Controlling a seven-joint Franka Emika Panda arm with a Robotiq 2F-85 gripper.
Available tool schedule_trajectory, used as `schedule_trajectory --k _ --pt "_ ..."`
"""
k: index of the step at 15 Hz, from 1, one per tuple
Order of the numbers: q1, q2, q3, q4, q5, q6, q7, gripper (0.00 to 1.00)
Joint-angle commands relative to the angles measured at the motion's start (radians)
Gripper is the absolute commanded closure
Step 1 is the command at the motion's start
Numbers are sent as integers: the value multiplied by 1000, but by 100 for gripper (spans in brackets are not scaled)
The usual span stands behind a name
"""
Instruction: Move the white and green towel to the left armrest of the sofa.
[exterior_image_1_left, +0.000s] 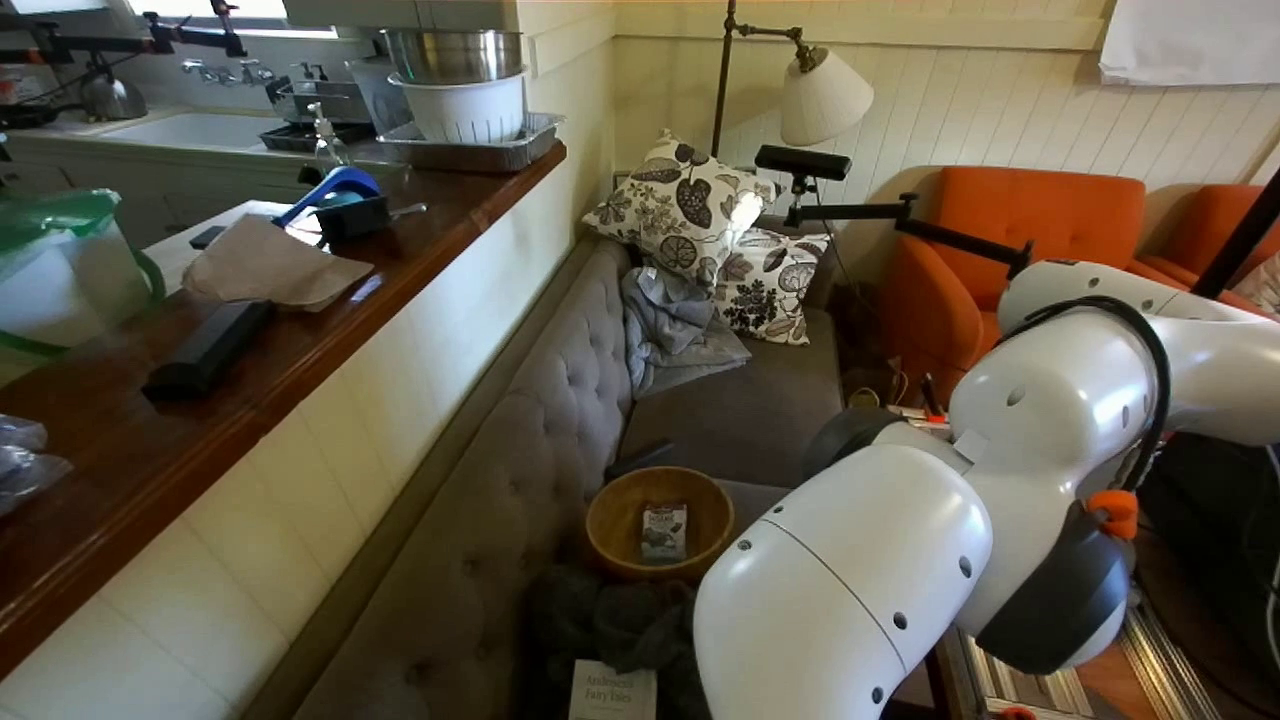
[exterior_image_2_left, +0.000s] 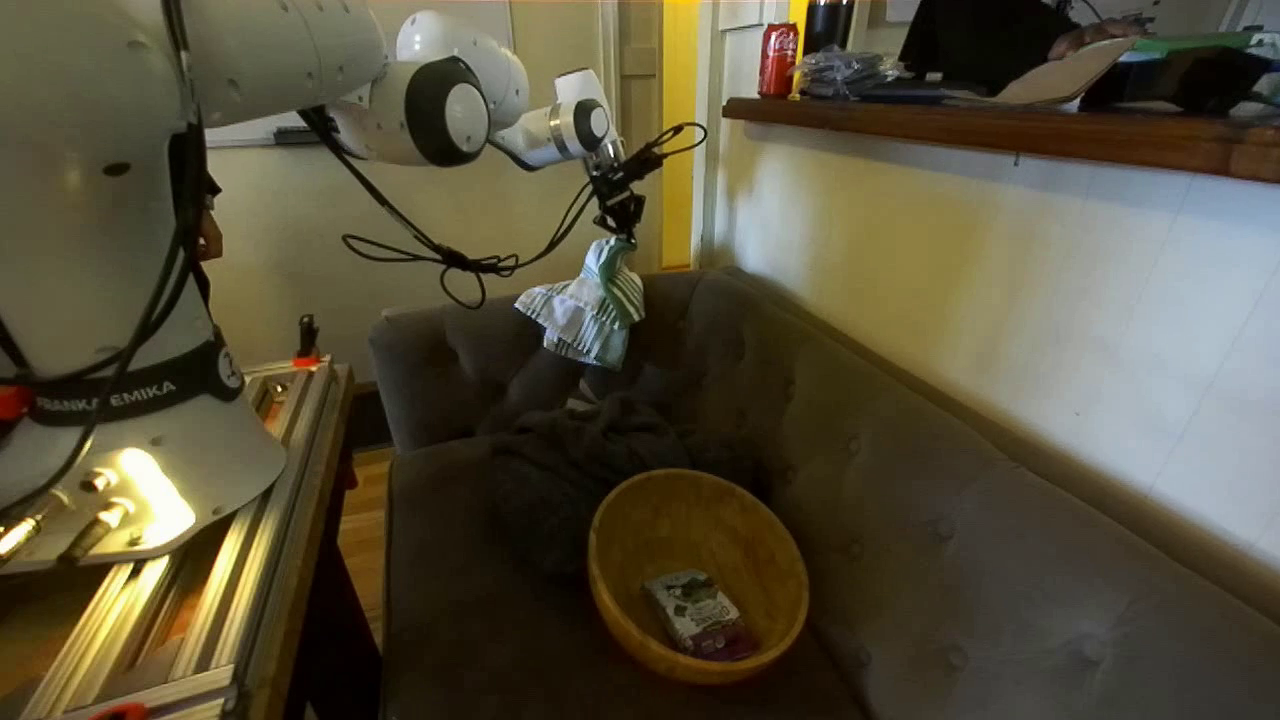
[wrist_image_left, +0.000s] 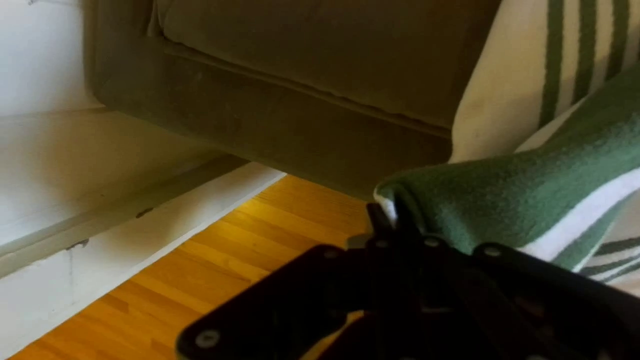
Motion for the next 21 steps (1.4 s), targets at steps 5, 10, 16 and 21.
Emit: schedule_trajectory --k 5,10,16,21 --pt "45 25 -220 21 -176 100 109 99" --pt "3 78 -187 36 -166 320 19 99" --pt "-32 71 -61 12 -122 492 -219 69" --pt "-17 44 -112 6 -131 437 -130 36"
